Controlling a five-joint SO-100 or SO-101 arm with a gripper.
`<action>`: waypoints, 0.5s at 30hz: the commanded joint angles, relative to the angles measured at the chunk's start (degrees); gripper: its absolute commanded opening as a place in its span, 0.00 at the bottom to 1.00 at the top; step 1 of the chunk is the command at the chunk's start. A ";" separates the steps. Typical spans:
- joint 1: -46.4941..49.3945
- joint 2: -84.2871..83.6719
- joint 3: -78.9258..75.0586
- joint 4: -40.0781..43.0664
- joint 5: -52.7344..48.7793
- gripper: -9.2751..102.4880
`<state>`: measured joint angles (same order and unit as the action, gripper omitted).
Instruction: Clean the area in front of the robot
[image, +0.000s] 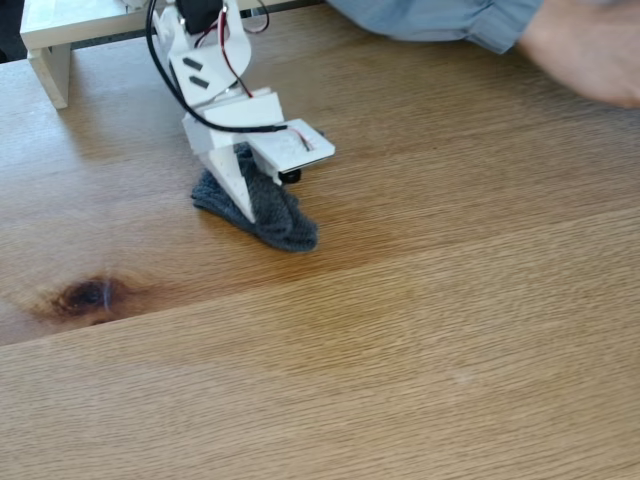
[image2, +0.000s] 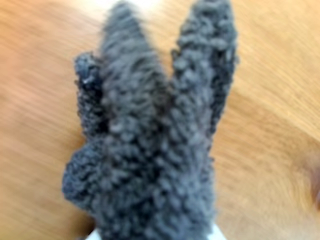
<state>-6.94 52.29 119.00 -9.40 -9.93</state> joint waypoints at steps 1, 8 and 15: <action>7.47 -5.98 -13.97 -5.98 0.35 0.08; 20.13 -16.70 -40.25 1.76 4.04 0.08; 29.53 -21.27 -53.26 5.89 2.29 0.08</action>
<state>16.35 29.71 74.79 -3.78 -6.42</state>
